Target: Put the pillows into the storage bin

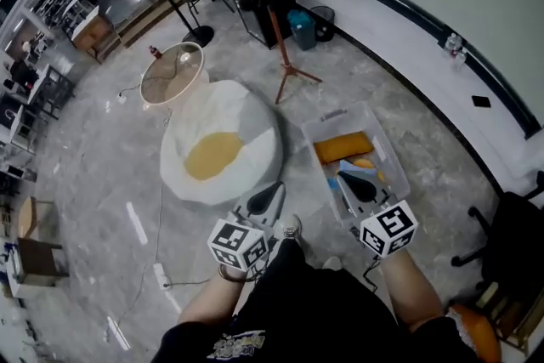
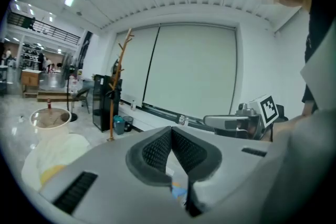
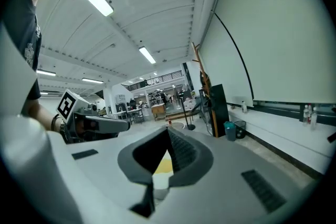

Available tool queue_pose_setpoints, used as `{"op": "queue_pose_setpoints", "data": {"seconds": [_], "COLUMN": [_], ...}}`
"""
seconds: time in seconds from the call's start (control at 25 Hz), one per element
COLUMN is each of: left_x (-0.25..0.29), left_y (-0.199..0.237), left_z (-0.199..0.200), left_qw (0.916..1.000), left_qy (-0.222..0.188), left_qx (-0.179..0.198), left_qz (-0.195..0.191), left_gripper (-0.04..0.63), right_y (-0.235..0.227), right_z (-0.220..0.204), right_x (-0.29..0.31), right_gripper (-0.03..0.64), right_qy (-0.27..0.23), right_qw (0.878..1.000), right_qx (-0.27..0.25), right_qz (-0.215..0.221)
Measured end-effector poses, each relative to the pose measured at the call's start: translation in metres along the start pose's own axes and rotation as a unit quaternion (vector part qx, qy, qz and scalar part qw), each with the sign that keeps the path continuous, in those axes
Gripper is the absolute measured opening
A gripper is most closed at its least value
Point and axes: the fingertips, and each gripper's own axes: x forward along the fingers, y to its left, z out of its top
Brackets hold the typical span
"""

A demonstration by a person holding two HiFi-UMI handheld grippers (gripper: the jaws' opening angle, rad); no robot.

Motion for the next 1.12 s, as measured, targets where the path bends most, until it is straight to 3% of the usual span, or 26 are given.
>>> {"op": "queue_pose_setpoints", "data": {"seconds": [0.2,0.4,0.56,0.72,0.92,1.12], "left_x": [-0.084,-0.146,-0.171,-0.182,-0.192,-0.203], "left_y": [0.016,0.024,0.027,0.021,0.021,0.023], "left_z": [-0.019,-0.035,-0.055,-0.068,-0.07,-0.072], "left_qw": [0.9958,0.9927,0.9943,0.9976,0.9991,0.999], "left_qy": [-0.01,-0.013,-0.003,0.009,0.01,0.008], "left_qx": [-0.035,-0.047,-0.05,-0.044,-0.04,-0.042], "left_qz": [0.084,0.11,0.095,0.054,0.007,-0.013], "left_gripper": [0.005,0.005,0.005,0.005,0.005,0.005], "right_y": [0.069,0.12,0.147,0.167,0.19,0.21], "right_z": [-0.018,-0.03,-0.047,-0.062,-0.061,-0.063], "right_x": [0.005,0.011,0.013,0.011,0.004,0.001], "right_gripper": [0.003,0.003,0.003,0.003,0.003,0.003], "right_qy": [0.026,0.046,0.062,0.074,0.078,0.078], "right_qw": [0.997,0.994,0.994,0.995,0.996,0.997], "right_qx": [-0.01,-0.023,-0.023,-0.009,-0.016,-0.023], "right_qz": [0.066,0.095,0.086,0.061,0.028,0.012]}}
